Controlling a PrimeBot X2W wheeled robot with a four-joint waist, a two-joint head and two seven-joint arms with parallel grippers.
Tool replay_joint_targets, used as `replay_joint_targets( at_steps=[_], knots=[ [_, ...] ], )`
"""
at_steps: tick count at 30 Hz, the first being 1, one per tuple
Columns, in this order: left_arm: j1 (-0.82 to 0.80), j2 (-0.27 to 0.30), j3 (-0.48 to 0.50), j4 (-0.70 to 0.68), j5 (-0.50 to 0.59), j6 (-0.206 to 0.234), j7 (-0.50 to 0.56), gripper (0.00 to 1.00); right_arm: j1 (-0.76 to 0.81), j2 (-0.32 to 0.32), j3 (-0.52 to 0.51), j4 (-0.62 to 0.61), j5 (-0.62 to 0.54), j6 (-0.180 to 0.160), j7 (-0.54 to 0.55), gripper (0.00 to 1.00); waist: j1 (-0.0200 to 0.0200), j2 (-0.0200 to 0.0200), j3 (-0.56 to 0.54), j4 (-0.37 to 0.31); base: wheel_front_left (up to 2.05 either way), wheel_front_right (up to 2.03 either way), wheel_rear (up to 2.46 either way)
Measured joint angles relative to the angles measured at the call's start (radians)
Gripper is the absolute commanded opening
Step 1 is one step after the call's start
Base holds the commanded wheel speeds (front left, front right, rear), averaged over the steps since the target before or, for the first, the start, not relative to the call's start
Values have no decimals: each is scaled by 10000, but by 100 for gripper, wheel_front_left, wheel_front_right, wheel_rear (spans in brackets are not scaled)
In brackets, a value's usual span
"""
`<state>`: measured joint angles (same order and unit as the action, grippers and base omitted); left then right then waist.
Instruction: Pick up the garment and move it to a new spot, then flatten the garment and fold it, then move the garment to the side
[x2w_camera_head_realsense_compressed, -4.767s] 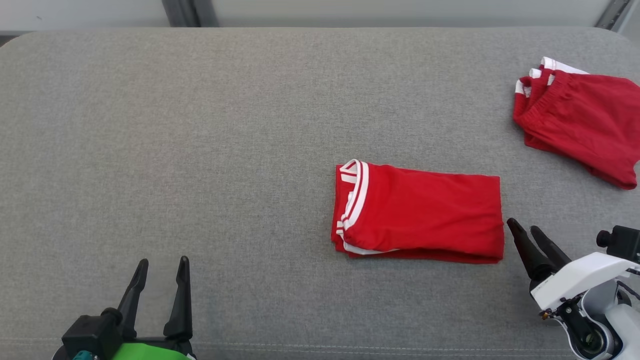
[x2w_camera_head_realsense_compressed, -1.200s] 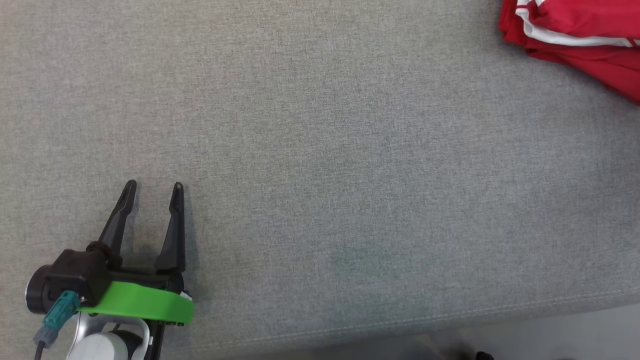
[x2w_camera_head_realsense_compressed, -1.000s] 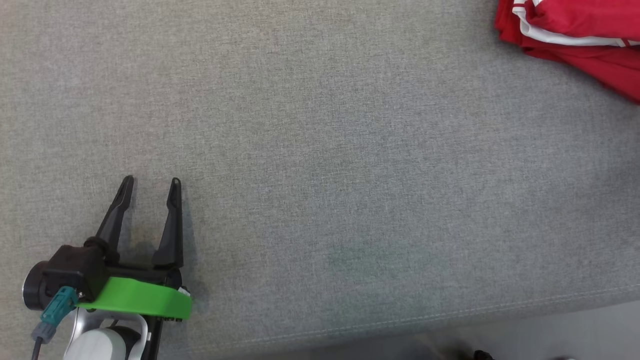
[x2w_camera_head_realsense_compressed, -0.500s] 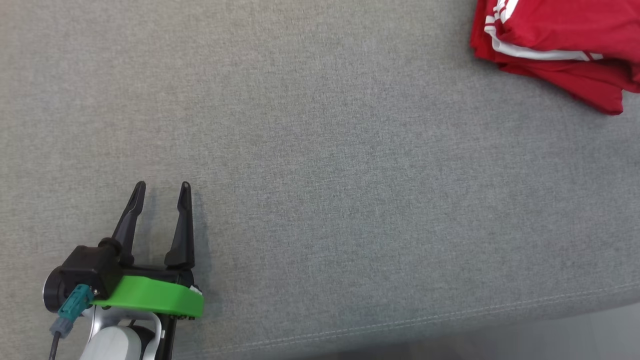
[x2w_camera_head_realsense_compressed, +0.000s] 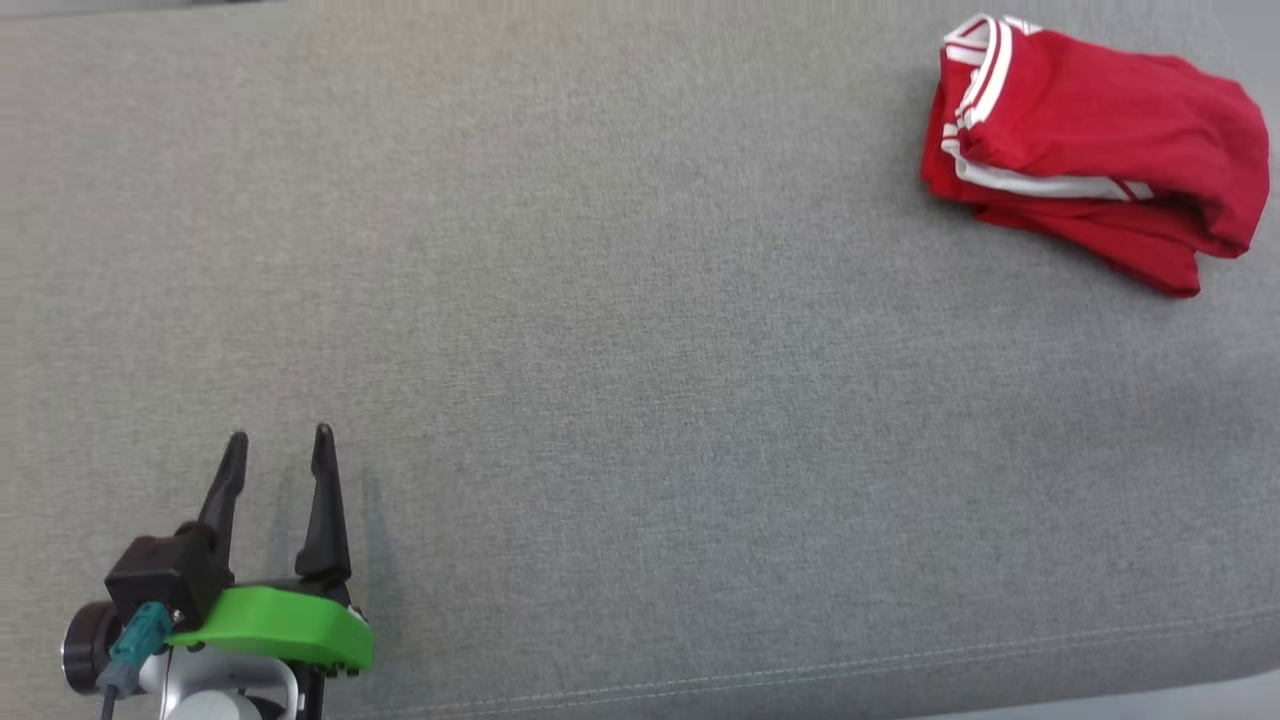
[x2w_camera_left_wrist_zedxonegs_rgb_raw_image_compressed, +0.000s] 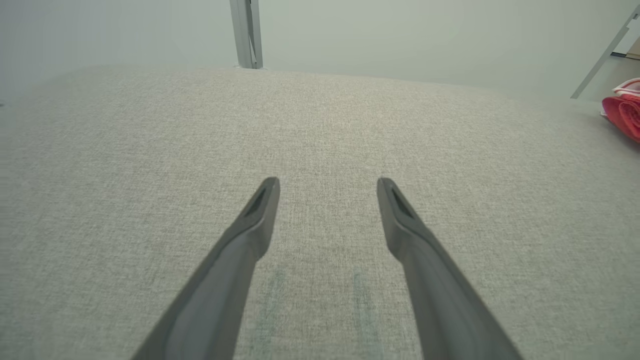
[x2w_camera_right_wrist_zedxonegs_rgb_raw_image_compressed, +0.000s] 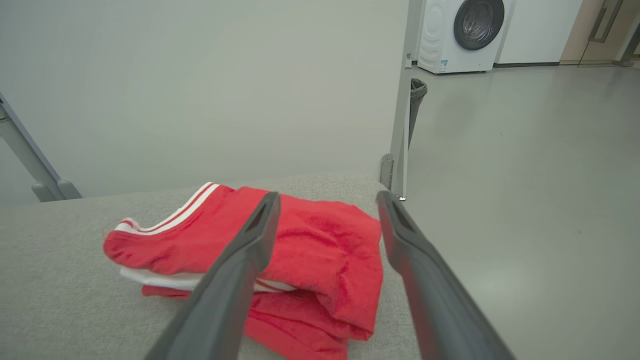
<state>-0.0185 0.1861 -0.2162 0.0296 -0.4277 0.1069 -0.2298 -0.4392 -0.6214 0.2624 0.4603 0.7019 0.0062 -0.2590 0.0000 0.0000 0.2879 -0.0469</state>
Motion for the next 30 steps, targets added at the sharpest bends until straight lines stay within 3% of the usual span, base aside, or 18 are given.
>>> replay_joint_targets(
  at_steps=[9,19,24,30],
  knots=[
    [398,-38,73,548,280,6,-98,100,1522,591,-84,-926,-527,-535,2,100,0,0,-1144,428,0,0,0],
    [877,-132,-6,769,437,82,-104,100,3481,1707,79,-1653,-1139,-1041,2,100,0,0,-2211,923,0,0,0],
    [1170,-127,29,757,539,84,-130,100,4151,2270,65,-1965,-1239,-1141,10,100,-1,0,-2598,1083,0,0,0],
    [1267,-119,42,692,541,84,-132,100,4727,2466,-234,-2332,-1551,-1225,13,100,-1,0,-2851,1095,0,0,0]
  ],
)
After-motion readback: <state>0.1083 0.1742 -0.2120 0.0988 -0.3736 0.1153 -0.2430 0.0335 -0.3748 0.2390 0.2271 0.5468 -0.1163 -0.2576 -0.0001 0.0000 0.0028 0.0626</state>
